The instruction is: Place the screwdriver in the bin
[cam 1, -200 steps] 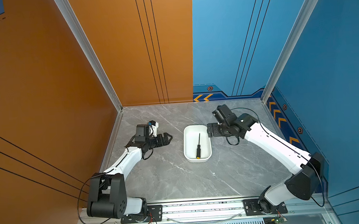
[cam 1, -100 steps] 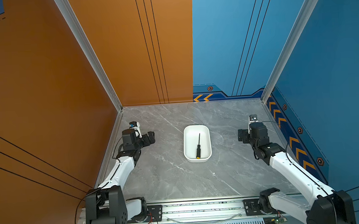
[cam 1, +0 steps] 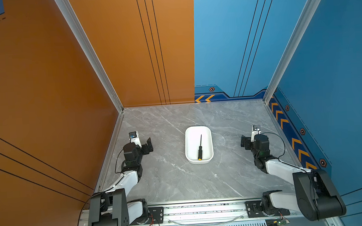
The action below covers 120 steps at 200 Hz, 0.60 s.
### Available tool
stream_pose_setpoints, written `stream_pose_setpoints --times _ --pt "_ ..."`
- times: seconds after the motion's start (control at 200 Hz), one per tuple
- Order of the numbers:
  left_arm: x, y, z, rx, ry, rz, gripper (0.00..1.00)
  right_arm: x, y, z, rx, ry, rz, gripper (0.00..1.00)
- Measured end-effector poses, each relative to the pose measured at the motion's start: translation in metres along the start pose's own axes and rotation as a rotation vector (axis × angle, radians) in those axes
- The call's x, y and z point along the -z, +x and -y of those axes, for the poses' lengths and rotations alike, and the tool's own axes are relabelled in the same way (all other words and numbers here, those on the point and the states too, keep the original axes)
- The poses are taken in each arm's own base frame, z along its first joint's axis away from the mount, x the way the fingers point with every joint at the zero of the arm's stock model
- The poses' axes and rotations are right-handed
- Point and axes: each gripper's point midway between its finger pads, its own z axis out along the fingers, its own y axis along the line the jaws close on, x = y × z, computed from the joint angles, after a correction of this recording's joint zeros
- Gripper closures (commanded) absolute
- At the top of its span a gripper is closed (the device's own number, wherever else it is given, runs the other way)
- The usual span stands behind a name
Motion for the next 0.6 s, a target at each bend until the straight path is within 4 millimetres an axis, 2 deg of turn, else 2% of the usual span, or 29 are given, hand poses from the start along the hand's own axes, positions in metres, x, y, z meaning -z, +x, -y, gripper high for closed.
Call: stream_pose_setpoints --times 0.165,0.31,0.416,0.601 --pt "-0.003 -0.005 -0.005 0.005 -0.003 0.030 0.02 -0.010 -0.005 -0.007 -0.010 -0.027 0.045 0.00" --pt "-0.009 0.004 -0.004 0.008 0.010 0.008 0.02 -0.019 -0.002 -0.010 -0.015 -0.029 0.073 0.00" --pt "-0.010 0.009 -0.004 0.008 0.014 0.012 0.02 -0.019 0.004 -0.010 -0.017 -0.029 0.079 0.00" --pt "-0.019 0.017 0.000 0.009 0.036 0.016 0.02 -0.020 0.001 -0.010 -0.026 -0.028 0.112 0.00"
